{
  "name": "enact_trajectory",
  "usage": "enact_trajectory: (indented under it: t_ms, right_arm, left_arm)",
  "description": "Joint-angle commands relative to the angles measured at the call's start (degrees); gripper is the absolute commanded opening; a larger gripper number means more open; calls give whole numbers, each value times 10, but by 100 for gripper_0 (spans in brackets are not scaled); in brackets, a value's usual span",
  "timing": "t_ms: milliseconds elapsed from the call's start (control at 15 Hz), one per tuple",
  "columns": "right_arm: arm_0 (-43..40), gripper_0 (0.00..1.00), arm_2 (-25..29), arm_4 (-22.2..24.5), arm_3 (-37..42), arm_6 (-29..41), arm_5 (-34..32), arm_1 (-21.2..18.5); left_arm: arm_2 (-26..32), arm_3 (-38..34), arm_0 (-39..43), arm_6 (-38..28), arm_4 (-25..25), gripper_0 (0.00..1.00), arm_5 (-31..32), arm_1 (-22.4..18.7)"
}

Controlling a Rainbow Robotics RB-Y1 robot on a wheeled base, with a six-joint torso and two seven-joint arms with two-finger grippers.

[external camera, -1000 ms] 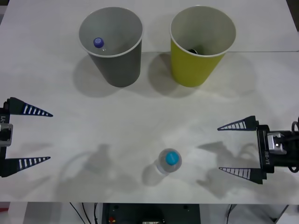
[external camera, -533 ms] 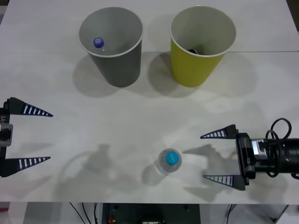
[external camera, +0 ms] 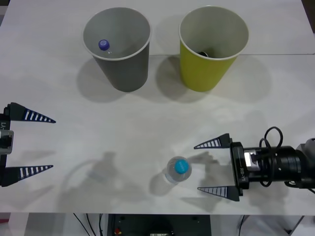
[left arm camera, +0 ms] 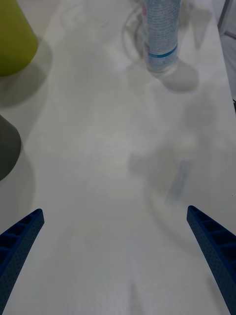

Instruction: Put the can into the green bin and the plastic bottle into the gray bin

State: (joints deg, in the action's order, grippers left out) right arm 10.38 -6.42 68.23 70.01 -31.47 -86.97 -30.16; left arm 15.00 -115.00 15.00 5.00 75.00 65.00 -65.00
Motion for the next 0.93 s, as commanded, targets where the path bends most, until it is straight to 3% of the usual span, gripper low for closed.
enact_trajectory:
  t_ms: [67, 400, 867, 933]
  right_arm:
    - [4, 100, 0, 27, 0, -9, 5, 21]
    - [8, 100, -3, 60, 0, -20, 15, 65]
    - [8, 100, -40, 61, 0, -36, 53, 90]
    - [8, 87, -40, 61, 0, -39, 55, 91]
  left_arm:
    - [0, 0, 0, 0, 0, 100, 0, 0]
    - [0, 0, 0, 0, 0, 100, 0, 0]
    - [0, 0, 0, 0, 0, 100, 0, 0]
    - [0, 0, 0, 0, 0, 100, 0, 0]
